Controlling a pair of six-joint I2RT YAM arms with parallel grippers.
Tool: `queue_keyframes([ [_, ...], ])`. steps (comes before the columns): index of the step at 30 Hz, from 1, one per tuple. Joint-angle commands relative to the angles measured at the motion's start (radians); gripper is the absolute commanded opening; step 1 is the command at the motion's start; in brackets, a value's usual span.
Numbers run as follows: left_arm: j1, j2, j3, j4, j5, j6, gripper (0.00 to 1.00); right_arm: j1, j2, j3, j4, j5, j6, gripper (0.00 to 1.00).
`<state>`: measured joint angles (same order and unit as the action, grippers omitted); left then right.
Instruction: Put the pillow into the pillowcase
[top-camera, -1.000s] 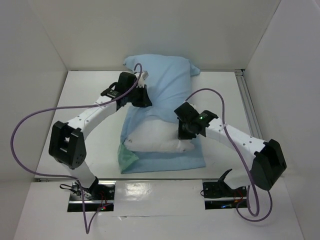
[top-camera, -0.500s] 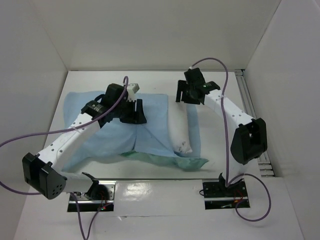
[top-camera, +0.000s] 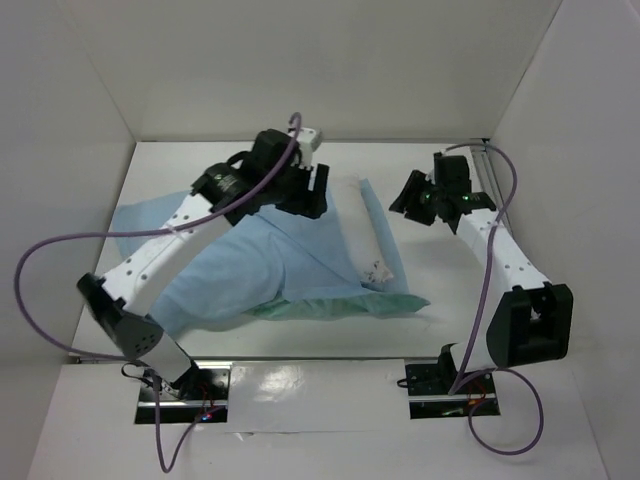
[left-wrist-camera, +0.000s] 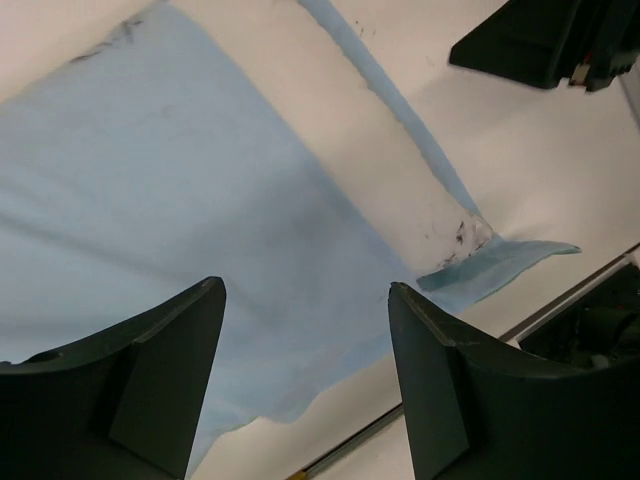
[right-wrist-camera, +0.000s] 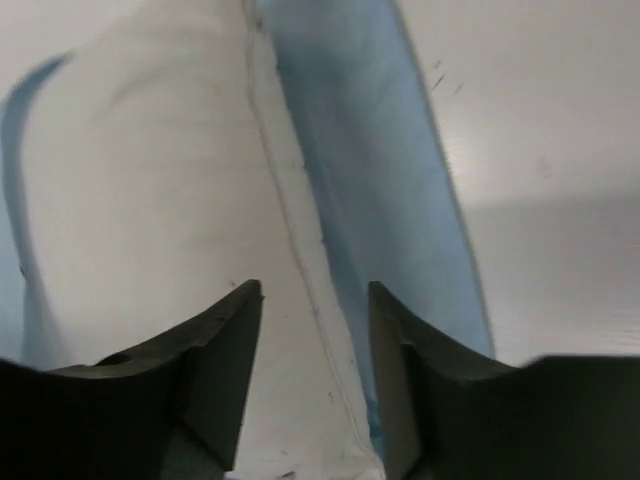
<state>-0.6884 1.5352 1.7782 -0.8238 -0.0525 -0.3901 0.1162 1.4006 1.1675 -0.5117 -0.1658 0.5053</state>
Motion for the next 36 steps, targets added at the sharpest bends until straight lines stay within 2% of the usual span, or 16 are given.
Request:
queue_keyframes([
  [1,-0.057,0.12,0.101,-0.086,-0.099,0.028,0.79,0.026,0.0,-0.128,0.111,-0.22,0.045,0.51],
  [5,-0.108,0.259,0.211,-0.172,-0.141,0.017,0.79,0.176,0.078,-0.184,0.246,-0.299,0.104,0.22],
  [7,-0.121,0.287,0.247,-0.214,-0.185,0.017,0.8,0.27,0.109,-0.158,0.309,-0.343,0.104,0.21],
  [9,-0.135,0.307,0.259,-0.239,-0.222,0.007,0.8,0.284,0.12,-0.14,0.318,-0.365,0.093,0.19],
  [11,-0.161,0.321,0.268,-0.273,-0.294,0.007,0.82,0.251,0.091,-0.156,0.309,-0.354,0.082,0.26],
  [12,-0.177,0.335,0.268,-0.285,-0.317,0.007,0.83,0.226,0.059,-0.167,0.309,-0.331,0.072,0.52],
  [13,-0.186,0.344,0.283,-0.296,-0.34,-0.003,0.83,0.202,0.046,-0.176,0.256,-0.321,0.062,0.68],
  [15,-0.218,0.364,0.293,-0.325,-0.427,-0.015,0.83,0.125,0.017,-0.186,0.198,-0.275,0.039,0.86],
  [20,-0.258,0.437,0.302,-0.36,-0.601,-0.044,0.85,-0.054,-0.055,-0.262,0.095,-0.225,0.039,0.88],
  [24,-0.258,0.545,0.313,-0.408,-0.719,-0.095,0.92,-0.121,-0.107,-0.302,0.075,-0.245,0.029,0.89],
  [25,-0.258,0.59,0.313,-0.417,-0.74,-0.107,0.98,-0.121,-0.12,-0.302,0.064,-0.258,0.029,0.89],
  [30,-0.229,0.704,0.313,-0.406,-0.71,-0.127,0.98,-0.13,-0.138,-0.312,0.041,-0.258,0.01,0.91],
  [31,-0.209,0.713,0.323,-0.406,-0.686,-0.127,0.91,-0.13,-0.138,-0.312,0.032,-0.258,0.01,0.91],
  [32,-0.209,0.704,0.323,-0.394,-0.625,-0.116,0.3,-0.13,-0.138,-0.302,0.032,-0.258,0.0,0.91],
  [33,-0.185,0.689,0.323,-0.394,-0.597,-0.116,0.0,-0.13,-0.138,-0.302,0.032,-0.258,-0.001,0.91],
  [36,-0.171,0.578,0.374,-0.385,-0.468,-0.077,0.0,-0.13,-0.138,-0.282,0.032,-0.258,-0.031,0.91],
])
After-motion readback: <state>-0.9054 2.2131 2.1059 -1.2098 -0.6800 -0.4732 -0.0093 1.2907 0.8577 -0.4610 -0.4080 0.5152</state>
